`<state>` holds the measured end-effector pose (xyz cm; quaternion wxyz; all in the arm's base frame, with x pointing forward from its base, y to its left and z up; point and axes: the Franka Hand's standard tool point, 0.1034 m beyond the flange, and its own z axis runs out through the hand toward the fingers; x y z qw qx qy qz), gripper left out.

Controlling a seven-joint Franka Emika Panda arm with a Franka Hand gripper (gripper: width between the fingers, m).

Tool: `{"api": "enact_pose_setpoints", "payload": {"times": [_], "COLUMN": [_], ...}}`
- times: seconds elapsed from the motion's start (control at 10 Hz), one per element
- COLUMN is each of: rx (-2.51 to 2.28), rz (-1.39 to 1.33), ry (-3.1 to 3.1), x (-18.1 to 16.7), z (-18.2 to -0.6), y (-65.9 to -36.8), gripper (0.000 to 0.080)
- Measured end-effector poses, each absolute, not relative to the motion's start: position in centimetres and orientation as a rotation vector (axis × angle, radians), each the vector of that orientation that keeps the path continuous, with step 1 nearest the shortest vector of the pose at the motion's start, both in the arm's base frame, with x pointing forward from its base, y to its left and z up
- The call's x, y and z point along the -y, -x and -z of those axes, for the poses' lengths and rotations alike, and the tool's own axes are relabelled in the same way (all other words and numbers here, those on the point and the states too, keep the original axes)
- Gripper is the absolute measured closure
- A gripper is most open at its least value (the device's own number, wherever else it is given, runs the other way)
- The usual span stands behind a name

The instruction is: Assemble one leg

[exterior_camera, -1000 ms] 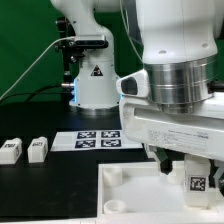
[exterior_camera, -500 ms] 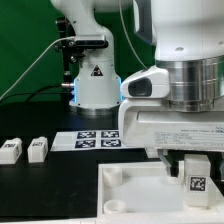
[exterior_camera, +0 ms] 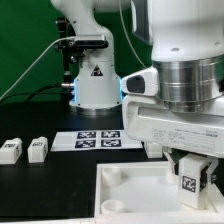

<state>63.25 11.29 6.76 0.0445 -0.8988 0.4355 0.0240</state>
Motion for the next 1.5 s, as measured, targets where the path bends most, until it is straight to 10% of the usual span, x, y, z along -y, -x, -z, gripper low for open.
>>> {"api": "enact_pose_setpoints", "payload": {"times": [0.8, 1.0, 1.5], "rx": [-2.317, -2.174, -1.304], "rz": [-0.161, -0.141, -0.062], "ry": [1.966, 2.109, 2.721], "x": [-11.6, -11.8, -12.6], "z": [-6.7, -6.5, -7.1], "y": [-63.5, -63.4, -63.3], "gripper": [0.0506, 0.0195, 0.0150]}}
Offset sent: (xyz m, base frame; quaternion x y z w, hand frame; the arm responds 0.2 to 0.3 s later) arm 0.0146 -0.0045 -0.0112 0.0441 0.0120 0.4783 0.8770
